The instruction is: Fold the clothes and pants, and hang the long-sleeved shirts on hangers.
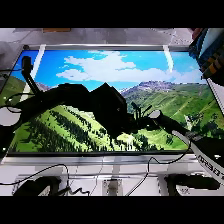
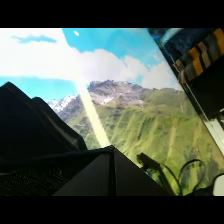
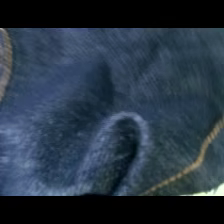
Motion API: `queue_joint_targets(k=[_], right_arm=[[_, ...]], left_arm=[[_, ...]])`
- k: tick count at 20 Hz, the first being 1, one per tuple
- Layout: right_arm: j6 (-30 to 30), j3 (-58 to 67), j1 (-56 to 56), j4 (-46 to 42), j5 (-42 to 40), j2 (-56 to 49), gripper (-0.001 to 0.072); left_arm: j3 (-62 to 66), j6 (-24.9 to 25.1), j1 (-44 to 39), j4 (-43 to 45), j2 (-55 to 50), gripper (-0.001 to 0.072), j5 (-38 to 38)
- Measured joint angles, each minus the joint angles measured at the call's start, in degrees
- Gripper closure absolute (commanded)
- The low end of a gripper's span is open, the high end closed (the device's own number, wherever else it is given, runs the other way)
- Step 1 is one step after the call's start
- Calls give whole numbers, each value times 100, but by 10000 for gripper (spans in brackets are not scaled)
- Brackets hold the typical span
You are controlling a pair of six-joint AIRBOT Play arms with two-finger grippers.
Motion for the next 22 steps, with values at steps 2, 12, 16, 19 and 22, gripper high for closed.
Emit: queue_joint_targets(k=[2,12,16,19,22], right_arm=[[-61,232,-144,-321,168,52,703],[-129,1591,-2389,-1823,2297,1158,702],[-221,1980,-2916,-1893,2728,1867,702],[-264,2402,-3080,-1908,2841,2365,702],[-278,3012,-3141,-1923,2879,2826,702]], left_arm=[[0,-2,2,195,0,702,74],[0,-236,4,866,2,702,-243],[2,-282,26,520,122,702,-605],[2,-286,103,380,398,702,-710],[2,-299,170,313,855,702,-566]])
